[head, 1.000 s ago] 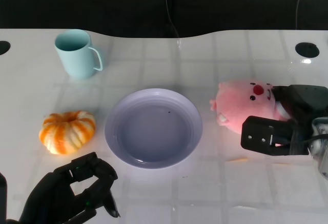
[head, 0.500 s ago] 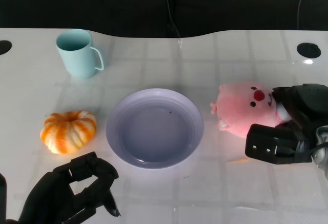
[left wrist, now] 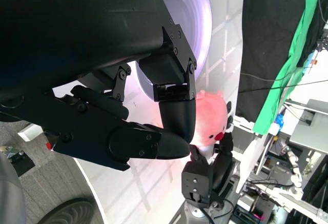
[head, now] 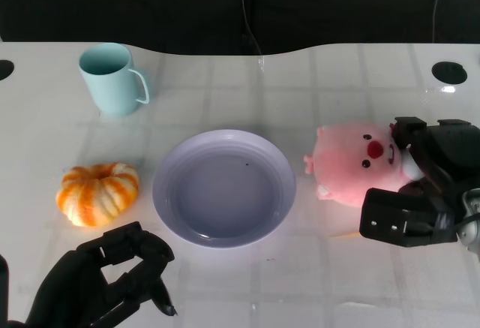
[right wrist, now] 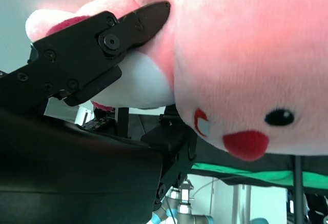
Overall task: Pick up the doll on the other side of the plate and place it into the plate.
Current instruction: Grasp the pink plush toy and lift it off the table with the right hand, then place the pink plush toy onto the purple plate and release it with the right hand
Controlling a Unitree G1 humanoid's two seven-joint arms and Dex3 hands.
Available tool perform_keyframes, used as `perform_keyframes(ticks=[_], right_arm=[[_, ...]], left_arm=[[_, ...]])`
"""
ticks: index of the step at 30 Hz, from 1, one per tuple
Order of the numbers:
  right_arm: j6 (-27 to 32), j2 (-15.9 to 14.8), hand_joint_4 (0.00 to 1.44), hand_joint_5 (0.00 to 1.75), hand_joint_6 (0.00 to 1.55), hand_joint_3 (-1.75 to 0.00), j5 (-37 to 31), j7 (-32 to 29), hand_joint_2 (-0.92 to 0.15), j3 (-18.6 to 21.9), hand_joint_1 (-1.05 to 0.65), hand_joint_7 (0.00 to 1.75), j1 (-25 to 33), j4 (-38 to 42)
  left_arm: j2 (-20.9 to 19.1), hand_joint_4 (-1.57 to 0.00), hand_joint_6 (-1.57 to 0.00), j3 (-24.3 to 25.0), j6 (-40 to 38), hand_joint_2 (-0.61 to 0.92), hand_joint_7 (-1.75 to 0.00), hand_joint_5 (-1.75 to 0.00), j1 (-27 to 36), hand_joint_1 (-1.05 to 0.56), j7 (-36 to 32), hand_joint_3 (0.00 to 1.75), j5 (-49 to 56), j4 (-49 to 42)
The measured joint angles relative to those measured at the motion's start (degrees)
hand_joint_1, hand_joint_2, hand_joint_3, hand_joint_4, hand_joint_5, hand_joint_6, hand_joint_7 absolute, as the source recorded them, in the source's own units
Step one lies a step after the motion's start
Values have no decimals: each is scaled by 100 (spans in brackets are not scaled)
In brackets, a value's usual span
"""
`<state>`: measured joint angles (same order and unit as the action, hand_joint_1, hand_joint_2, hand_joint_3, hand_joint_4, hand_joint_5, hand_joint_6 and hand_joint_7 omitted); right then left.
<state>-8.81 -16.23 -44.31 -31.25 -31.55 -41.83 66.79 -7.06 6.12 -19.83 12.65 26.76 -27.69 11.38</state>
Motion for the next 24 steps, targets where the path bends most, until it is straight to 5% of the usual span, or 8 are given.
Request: perform_keyframes(ticks=[8,14,16,18,24], right_arm=[[-305,-53,91,175,72,-7,-11,-629,-82,2,-17,171,131,-1],[-512,-132,95,175,72,-14,1,-1013,-88,122,-15,175,204,-200],[-562,-164,96,175,73,-73,31,-1068,-59,190,-15,175,213,-339],[-600,-184,97,175,75,-104,66,-1087,-43,296,-15,175,228,-470],[-620,-275,97,175,76,-115,176,-1091,-35,546,-13,175,376,-858]], left_arm=[[0,-77,-81,12,-44,92,-112,-157,1,-52,-8,25,-3,23],[-1,-78,-81,18,-69,92,-112,-157,0,-53,-9,24,-5,44],[-2,-78,-81,20,-69,92,-112,-157,0,-53,-9,24,-5,44],[-2,-78,-81,20,-82,92,-113,-157,-1,-53,-10,24,-5,46],[-2,-77,-81,29,-127,92,-112,-157,-1,-52,-12,24,-6,61]])
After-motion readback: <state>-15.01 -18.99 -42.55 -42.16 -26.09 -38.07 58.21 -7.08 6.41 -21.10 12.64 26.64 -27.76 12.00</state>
